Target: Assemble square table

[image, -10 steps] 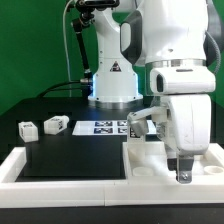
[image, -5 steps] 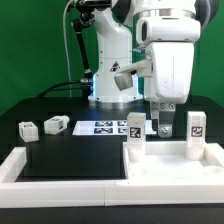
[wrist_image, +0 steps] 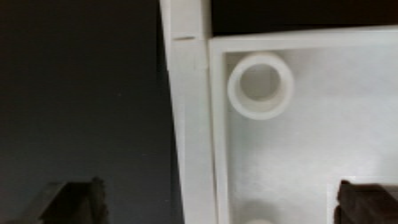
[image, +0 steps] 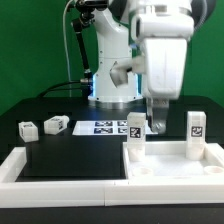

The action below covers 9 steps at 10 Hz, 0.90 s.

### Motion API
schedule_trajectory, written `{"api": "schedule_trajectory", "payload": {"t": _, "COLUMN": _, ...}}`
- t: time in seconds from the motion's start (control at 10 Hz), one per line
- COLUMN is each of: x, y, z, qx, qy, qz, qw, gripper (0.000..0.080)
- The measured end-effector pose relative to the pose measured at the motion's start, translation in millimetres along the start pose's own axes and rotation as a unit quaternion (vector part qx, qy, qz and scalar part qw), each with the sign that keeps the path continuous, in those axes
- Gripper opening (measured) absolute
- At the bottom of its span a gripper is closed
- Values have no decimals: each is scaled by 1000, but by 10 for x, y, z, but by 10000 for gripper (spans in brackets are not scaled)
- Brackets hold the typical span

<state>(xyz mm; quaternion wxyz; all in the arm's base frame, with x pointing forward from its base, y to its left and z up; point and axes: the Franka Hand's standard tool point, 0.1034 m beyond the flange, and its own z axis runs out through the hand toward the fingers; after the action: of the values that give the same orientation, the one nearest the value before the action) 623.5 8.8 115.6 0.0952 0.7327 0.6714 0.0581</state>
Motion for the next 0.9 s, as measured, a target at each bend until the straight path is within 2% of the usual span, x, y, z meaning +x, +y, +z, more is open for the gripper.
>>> {"api": "schedule_trajectory", "payload": {"t": 0.2, "x": -260, "y": 1, "z": -160, "qx": 2, "qy": -9, "qz": 67, "qw": 998, "gripper": 649}}
{"api": "schedule_trajectory", "payload": {"t": 0.3, "x": -306, "y": 10, "z": -155, "qx": 2, "qy": -8, "qz": 101, "qw": 995, "gripper": 649}}
{"api": "schedule_trajectory", "payload": {"t": 0.7, "x": -300, "y": -13, "z": -143, "qx": 3, "qy": -7, "qz": 212, "qw": 977, "gripper": 649}}
{"api": "schedule_trajectory", "payload": {"t": 0.9, "x": -640, "y": -155, "z": -207, "qx": 11, "qy": -13, "qz": 252, "qw": 968, "gripper": 649}}
